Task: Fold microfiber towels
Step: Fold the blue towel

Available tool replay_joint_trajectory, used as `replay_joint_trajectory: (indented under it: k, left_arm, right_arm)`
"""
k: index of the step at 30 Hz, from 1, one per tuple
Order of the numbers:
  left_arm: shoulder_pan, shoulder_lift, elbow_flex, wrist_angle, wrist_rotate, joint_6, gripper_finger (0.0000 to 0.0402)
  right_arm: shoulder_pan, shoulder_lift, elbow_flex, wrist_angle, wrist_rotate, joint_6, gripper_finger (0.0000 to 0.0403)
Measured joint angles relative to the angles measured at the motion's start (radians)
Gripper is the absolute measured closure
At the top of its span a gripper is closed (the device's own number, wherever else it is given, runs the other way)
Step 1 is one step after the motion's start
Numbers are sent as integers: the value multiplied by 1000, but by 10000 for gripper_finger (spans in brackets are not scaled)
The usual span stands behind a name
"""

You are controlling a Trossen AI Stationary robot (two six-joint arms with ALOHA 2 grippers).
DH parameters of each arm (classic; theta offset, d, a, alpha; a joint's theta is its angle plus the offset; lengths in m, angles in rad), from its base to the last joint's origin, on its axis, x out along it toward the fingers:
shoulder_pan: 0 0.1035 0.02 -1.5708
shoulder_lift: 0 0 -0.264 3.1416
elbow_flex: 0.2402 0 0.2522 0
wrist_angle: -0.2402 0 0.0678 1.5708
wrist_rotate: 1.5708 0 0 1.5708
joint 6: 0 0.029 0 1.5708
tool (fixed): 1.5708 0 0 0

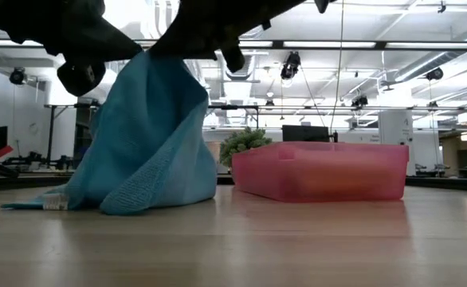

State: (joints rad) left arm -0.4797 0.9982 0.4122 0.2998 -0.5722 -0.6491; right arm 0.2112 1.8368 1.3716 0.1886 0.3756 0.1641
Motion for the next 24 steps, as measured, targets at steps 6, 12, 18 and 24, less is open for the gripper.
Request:
replay_joint_trajectory:
  k: [6,12,18,24]
  left_arm:
    - [2,16,-1,40,-45,-1,401]
    - [2,16,-2,45,-48,-1,401]
    - [0,20,-2,47,-45,-1,401]
    - [0,24,-2,44,-40,-2,401]
  right_arm:
    - [0,21,0,23,1,-35,394]
    - [0,26,0,34,0,-50,394]
    - [5,26,-1,48,-11,-61,371]
    - [4,26,-2,46,-13,-52,310]
